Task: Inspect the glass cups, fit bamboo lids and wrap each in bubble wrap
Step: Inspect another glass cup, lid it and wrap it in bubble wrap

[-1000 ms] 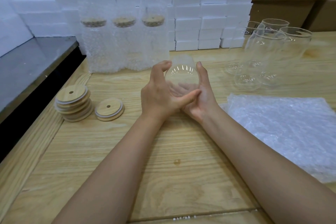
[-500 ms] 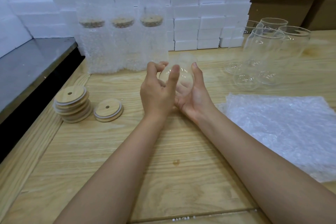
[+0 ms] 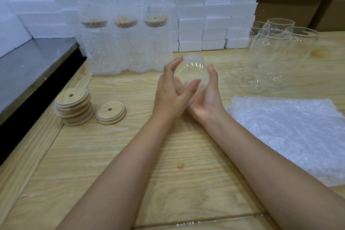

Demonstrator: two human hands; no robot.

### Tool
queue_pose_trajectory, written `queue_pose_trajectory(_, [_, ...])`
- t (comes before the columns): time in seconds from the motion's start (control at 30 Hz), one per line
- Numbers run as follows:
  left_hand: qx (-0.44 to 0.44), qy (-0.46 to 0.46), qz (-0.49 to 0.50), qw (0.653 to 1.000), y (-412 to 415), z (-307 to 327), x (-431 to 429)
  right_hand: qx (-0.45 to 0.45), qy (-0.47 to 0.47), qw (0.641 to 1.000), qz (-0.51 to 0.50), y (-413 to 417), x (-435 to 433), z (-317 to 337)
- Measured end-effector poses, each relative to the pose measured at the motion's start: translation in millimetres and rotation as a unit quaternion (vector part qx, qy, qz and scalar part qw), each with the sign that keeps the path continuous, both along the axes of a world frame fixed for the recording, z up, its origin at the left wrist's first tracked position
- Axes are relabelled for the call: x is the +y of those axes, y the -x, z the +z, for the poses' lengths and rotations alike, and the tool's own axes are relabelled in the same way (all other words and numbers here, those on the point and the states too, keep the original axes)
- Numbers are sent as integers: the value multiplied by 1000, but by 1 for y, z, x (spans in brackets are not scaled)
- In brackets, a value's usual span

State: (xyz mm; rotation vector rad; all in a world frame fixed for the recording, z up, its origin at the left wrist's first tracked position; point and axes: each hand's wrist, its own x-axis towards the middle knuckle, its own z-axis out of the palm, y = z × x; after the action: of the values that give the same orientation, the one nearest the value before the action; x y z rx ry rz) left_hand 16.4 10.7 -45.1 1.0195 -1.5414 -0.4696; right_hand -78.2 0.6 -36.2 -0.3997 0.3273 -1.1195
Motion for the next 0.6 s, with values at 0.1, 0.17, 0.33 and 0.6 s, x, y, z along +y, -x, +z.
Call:
queue_pose_trajectory(0.1, [-8, -5, 13, 1000, 0, 4, 4, -7, -8, 1000, 14, 0, -1, -2])
queue_pose_trajectory(0.17, [-13, -10, 40, 999, -1, 7, 5, -16, 12, 1000, 24, 0, 0, 0])
queue_pose_trajectory(0.33, [-16, -11, 104, 994, 0, 15, 4, 1, 15, 1000, 17, -3, 3, 6])
queue_pose_trajectory(0.6, [12, 39, 149, 988, 2, 32, 1, 11, 38, 999, 5, -3, 3, 10])
